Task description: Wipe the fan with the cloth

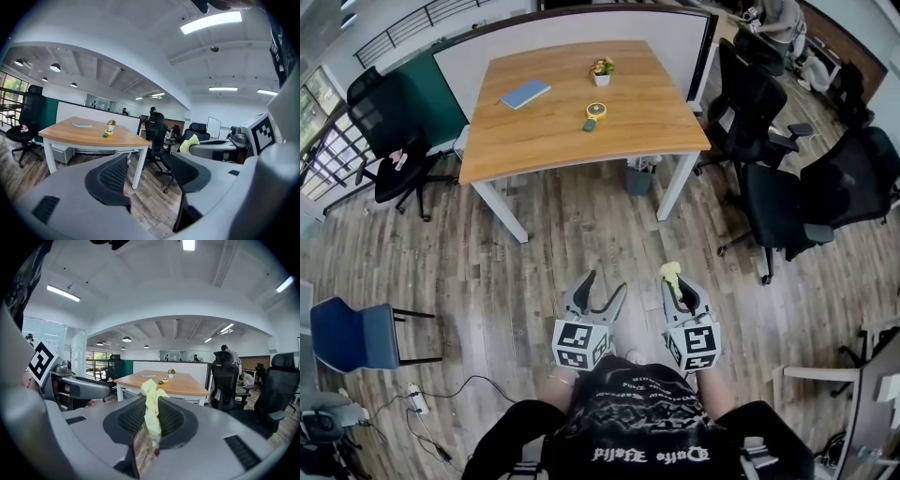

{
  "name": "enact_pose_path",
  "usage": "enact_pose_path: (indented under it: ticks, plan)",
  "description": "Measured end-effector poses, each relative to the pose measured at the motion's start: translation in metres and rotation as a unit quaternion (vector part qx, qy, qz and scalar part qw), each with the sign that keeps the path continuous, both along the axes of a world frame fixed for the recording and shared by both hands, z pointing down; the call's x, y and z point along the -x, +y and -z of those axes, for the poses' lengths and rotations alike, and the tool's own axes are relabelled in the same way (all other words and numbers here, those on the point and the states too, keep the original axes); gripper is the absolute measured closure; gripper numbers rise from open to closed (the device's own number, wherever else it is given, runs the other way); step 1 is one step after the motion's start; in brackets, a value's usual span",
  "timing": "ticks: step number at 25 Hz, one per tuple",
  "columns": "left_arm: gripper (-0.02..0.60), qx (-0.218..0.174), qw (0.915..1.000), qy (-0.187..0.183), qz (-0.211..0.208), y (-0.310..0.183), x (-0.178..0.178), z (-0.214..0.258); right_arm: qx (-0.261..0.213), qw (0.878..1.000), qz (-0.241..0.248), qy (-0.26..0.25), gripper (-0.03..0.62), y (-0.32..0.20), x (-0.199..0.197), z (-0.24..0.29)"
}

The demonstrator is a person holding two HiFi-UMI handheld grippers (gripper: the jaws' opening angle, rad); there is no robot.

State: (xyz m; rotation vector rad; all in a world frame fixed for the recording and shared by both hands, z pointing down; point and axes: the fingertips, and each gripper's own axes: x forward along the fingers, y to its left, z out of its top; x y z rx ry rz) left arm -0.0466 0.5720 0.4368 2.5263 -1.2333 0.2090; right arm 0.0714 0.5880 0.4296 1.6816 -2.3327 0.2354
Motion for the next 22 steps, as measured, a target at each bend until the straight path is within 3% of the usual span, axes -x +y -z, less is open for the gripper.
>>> enact_pose_path:
  ticks: [5,12,22]
  plan:
    - [0.290,-0.004,0.9999,0.002,-0.016,-0.012,0.004,-0.002,-0.006,1.000,-0.018,0.003,0.517,-0.009,0.001,-0.004]
    - [0.290,-0.004,1.0000,-0.006,-0.006,-0.041,0.012,-0.009,0.000,1.000,-0.018,-0.004,0.517,-0.033,0.003,-0.011]
    - [0.290,0.004,0.9995,-0.021,0.023,-0.141,-0.011,-0.022,0.000,1.000,0.031,0.000,0.516,-0.152,-0.018,-0.017]
